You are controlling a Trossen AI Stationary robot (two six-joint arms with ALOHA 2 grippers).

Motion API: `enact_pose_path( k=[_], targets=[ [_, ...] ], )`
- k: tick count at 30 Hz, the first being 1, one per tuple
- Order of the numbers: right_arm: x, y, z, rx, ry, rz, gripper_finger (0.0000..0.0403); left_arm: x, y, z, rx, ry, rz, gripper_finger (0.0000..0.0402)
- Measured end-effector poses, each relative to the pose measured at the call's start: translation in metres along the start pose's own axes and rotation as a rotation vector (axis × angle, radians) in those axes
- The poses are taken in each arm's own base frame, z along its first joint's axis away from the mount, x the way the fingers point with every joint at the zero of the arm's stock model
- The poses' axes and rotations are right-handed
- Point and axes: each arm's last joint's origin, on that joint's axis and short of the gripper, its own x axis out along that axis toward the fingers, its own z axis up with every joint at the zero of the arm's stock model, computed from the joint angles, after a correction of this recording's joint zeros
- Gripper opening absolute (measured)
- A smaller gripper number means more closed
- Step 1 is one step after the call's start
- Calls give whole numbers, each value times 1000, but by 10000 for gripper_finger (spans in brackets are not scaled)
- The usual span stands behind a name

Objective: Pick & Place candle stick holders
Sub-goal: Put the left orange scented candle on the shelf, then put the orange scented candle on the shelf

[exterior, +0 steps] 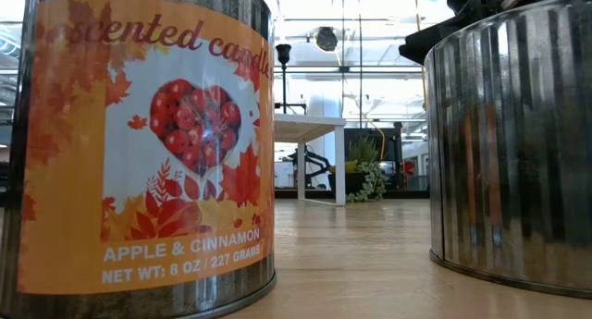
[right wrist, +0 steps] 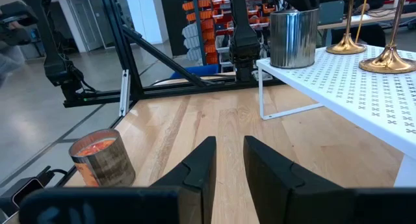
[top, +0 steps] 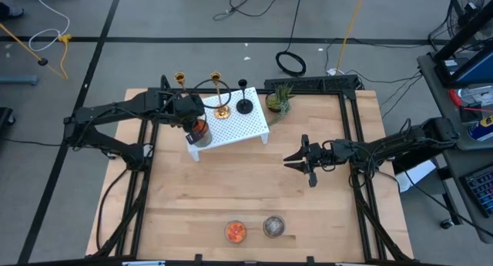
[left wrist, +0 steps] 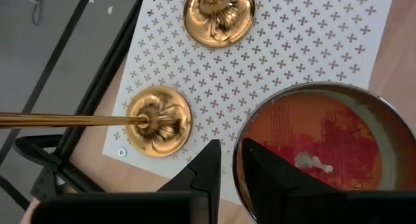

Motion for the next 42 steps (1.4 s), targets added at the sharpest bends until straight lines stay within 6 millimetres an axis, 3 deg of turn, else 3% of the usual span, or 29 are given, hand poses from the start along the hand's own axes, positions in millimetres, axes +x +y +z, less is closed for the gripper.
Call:
enact_pose_path(
  k=[9, 16, 23, 28, 32, 36, 42],
  targets=[
    [0, 0, 0, 0, 0, 0, 73, 0, 3, 1, -1, -27, 113, 74],
    [0, 0, 0, 0, 0, 0, 73, -2, 1, 0, 38, -28, 96, 74],
    [0, 0, 0, 0, 0, -1, 73, -18, -3, -7, 75, -104, 114, 74],
    [0, 0, 0, -1, 0, -1, 73, -36, -12, -18, 48, -160, 7, 74],
    [0, 0, 1, -49, -7, 1, 73, -49, -34, -22, 58, -236, -163, 74],
    [0, 0, 2, -81, -18, 2, 73, -59, -73, -21, 178, -336, -342, 74],
    [0, 0, 3, -78, -32, 3, 73, -54, -133, -29, 310, -339, -445, 74]
  ],
)
